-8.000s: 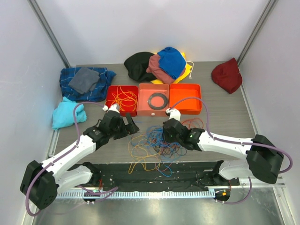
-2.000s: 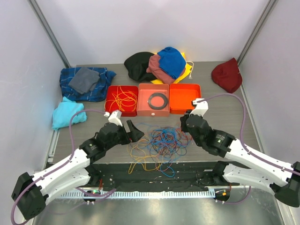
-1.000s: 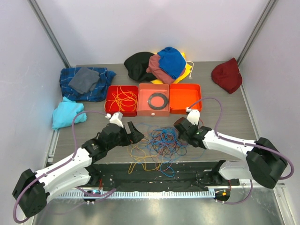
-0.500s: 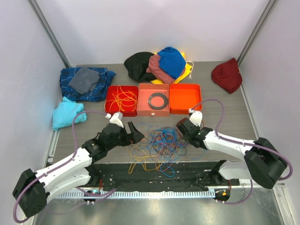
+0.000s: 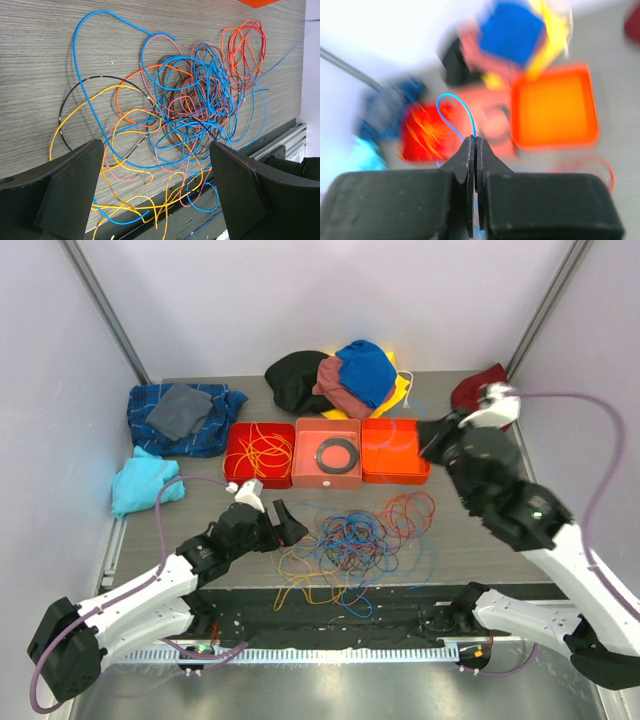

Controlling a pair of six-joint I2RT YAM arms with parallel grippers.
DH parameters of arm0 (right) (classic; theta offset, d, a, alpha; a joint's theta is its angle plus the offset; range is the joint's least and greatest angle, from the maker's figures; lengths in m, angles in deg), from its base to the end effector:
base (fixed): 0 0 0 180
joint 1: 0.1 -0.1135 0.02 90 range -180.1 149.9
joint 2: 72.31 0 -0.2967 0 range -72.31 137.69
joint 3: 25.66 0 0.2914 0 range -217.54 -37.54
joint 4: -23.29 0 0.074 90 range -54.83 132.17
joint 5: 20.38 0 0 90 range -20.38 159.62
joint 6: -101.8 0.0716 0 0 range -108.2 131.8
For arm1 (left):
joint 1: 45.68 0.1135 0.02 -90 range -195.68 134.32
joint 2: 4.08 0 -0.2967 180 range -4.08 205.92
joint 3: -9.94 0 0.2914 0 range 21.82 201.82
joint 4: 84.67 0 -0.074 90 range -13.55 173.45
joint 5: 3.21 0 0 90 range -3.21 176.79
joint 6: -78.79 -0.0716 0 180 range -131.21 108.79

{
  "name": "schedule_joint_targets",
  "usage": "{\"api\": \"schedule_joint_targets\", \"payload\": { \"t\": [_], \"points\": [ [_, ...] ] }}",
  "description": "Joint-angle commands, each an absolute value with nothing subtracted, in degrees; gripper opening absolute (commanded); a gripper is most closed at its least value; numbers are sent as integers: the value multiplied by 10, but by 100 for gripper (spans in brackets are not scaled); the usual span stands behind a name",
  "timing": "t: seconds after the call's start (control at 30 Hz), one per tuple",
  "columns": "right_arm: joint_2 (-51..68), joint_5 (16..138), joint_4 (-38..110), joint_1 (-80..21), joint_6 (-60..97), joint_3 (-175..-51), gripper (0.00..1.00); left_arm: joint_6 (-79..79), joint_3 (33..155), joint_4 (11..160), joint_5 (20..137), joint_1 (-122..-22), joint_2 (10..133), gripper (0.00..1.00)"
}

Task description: Untangle the cables

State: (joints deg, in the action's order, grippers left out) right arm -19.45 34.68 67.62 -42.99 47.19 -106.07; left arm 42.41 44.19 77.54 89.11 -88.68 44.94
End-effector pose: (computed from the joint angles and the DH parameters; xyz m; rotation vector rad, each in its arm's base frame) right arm 0.1937 0.1240 0.4465 0.2989 1.8033 0.4002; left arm 0.1701 -0.1546 0.1849 -0.2372 2.2780 -0.9062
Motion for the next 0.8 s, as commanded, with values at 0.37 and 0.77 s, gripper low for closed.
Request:
{"api": "schedule_joint_targets", "payload": {
  "t": [0.37, 0.77],
  "points": [
    [-64, 278, 622, -431, 223, -1472, 1, 421, 461, 818, 889, -888, 434, 93],
    [27, 366, 653, -432, 251, -1696, 1, 352, 557, 1062, 849, -929, 553, 95]
  ]
}}
